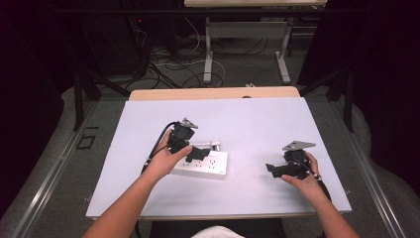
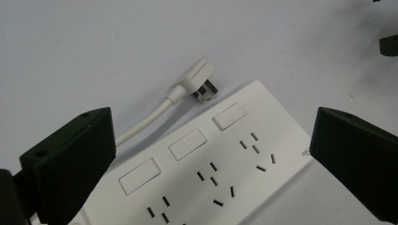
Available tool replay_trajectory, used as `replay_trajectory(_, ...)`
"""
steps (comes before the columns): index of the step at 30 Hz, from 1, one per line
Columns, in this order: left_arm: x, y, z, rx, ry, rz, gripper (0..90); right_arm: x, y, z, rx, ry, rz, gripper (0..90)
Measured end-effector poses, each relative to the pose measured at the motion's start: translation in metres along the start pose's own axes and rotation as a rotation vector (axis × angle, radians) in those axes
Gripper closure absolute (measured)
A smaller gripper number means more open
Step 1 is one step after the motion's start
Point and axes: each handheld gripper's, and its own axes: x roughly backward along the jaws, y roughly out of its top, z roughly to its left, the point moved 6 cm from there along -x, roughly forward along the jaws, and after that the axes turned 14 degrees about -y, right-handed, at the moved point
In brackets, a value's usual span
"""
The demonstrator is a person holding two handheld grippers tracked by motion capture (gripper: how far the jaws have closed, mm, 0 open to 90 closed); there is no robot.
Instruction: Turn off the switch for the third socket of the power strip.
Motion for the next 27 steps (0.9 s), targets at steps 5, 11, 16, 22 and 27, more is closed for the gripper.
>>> replay_trajectory(5,0.013,-0.009,0.01,0.025,0.028,-0.009,1.3,0.0,0.0,0.0,-0.001,0.0,0.0,7.4)
replay_trajectory(11,0.031,-0.022,0.023,0.057,0.063,-0.032,2.4,0.0,0.0,0.0,-0.002,0.0,0.0,7.4)
replay_trajectory(16,0.045,-0.034,0.035,0.084,0.092,-0.048,2.9,0.0,0.0,0.0,-0.003,-0.001,0.0,7.4)
replay_trajectory(22,0.064,-0.05,0.05,0.127,0.132,-0.086,3.0,0.0,0.0,-0.001,-0.004,-0.004,-0.001,7.4)
replay_trajectory(27,0.078,-0.061,0.06,0.154,0.172,-0.116,3.0,0.0,0.0,0.0,-0.004,-0.002,-0.001,7.4)
